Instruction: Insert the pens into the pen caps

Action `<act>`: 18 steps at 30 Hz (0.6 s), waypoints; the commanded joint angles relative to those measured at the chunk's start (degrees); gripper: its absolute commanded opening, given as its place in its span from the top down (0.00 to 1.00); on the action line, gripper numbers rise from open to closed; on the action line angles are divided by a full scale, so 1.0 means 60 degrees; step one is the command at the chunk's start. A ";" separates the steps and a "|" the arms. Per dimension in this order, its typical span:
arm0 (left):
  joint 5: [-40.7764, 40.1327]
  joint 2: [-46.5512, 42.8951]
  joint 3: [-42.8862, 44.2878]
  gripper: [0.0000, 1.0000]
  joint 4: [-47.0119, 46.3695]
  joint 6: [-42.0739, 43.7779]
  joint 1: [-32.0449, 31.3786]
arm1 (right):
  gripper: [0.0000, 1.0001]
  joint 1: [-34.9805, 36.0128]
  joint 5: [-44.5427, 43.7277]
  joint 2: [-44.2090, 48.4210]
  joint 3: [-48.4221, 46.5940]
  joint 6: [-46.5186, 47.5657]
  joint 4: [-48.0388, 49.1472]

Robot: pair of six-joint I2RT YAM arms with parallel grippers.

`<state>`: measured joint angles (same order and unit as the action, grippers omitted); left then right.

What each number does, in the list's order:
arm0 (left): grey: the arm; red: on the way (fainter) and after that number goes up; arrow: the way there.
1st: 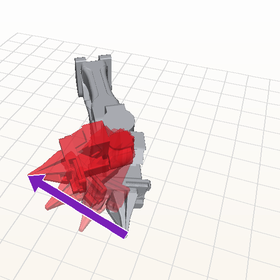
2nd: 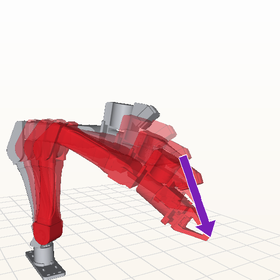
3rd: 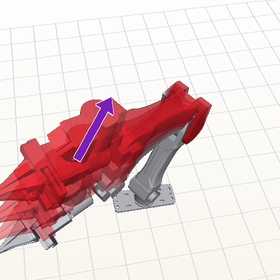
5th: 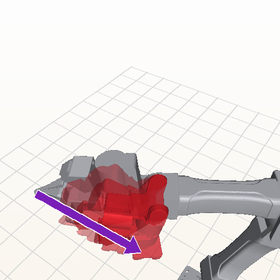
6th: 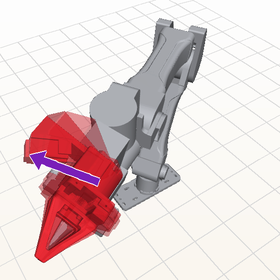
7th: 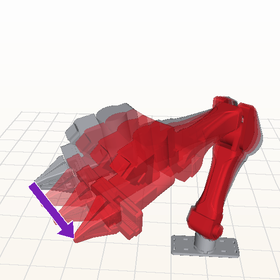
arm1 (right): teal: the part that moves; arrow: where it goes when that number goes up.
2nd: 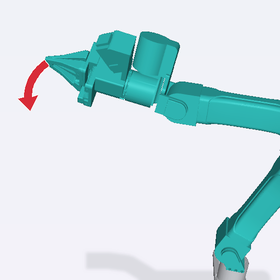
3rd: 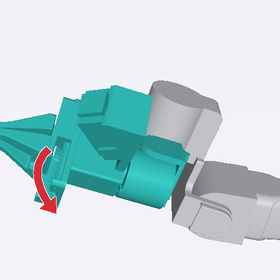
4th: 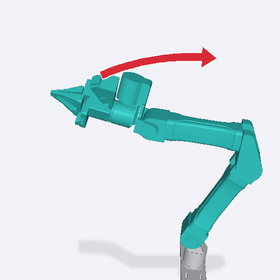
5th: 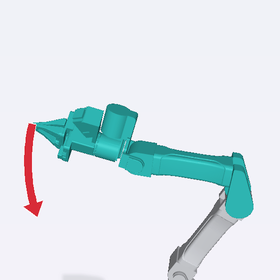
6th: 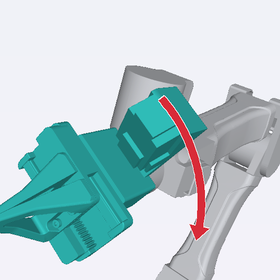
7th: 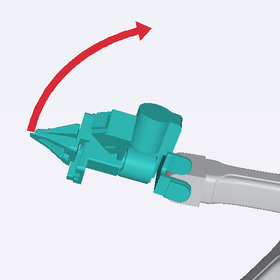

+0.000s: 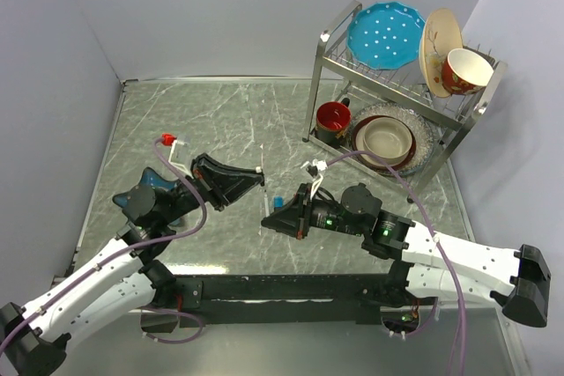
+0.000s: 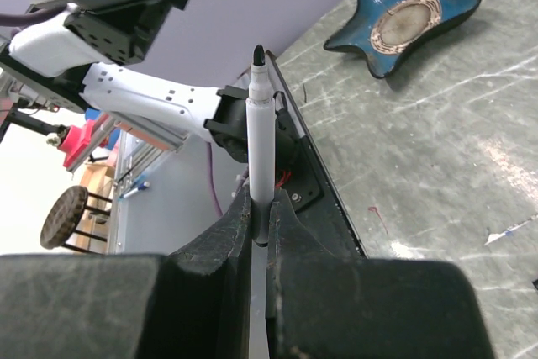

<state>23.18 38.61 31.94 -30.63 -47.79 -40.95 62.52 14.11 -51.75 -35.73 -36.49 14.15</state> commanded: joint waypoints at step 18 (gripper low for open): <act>-0.0040 0.0289 -0.0036 0.99 -0.0402 -0.0750 -0.0016 | 1.00 0.0478 -0.0916 0.0392 -0.0462 0.0222 0.0425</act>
<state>22.68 40.36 31.35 -30.92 -51.09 -40.95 64.75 10.24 -50.70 -36.47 -36.14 14.15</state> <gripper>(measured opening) 0.062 0.079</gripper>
